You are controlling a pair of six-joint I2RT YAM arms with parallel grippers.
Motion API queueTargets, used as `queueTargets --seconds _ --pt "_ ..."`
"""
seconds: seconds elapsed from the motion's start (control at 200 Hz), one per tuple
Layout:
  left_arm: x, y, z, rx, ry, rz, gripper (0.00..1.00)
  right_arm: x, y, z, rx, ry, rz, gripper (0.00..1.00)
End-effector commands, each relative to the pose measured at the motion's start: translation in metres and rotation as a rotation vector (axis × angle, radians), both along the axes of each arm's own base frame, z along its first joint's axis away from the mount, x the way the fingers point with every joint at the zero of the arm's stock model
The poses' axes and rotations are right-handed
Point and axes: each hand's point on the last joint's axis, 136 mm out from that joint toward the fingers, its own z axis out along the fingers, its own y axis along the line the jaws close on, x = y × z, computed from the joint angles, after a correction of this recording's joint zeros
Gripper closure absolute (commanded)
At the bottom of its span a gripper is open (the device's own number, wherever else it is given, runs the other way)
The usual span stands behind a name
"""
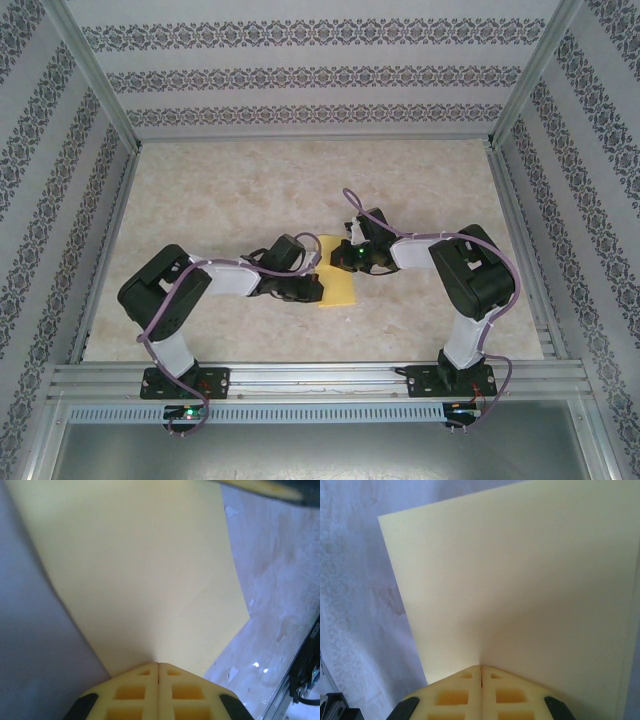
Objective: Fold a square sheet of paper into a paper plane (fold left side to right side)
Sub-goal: First fold the square sheet of paper in half at the center of the table.
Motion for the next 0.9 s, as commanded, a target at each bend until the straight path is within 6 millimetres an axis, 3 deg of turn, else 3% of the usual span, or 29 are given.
queueTargets --seconds 0.0,0.3,0.45,0.65,0.789,0.894 --pt "-0.032 0.014 -0.014 0.065 0.062 -0.041 1.00 -0.022 -0.024 -0.043 -0.140 0.103 -0.019 1.00" --pt "-0.048 0.010 -0.007 0.094 0.052 -0.071 1.00 -0.024 -0.025 -0.044 -0.143 0.109 -0.021 1.00" --pt "-0.046 0.012 0.001 0.092 0.025 -0.051 1.00 -0.025 -0.025 -0.042 -0.139 0.103 -0.015 1.00" --pt "-0.019 0.009 0.046 -0.004 -0.059 0.007 1.00 -0.026 -0.022 -0.036 -0.118 0.085 0.001 1.00" --pt "0.010 0.022 0.047 0.002 -0.049 0.078 1.00 -0.026 -0.019 -0.032 -0.109 0.075 0.010 1.00" --pt "0.027 0.016 0.043 -0.002 -0.046 0.080 1.00 -0.026 -0.018 -0.031 -0.105 0.069 0.014 1.00"
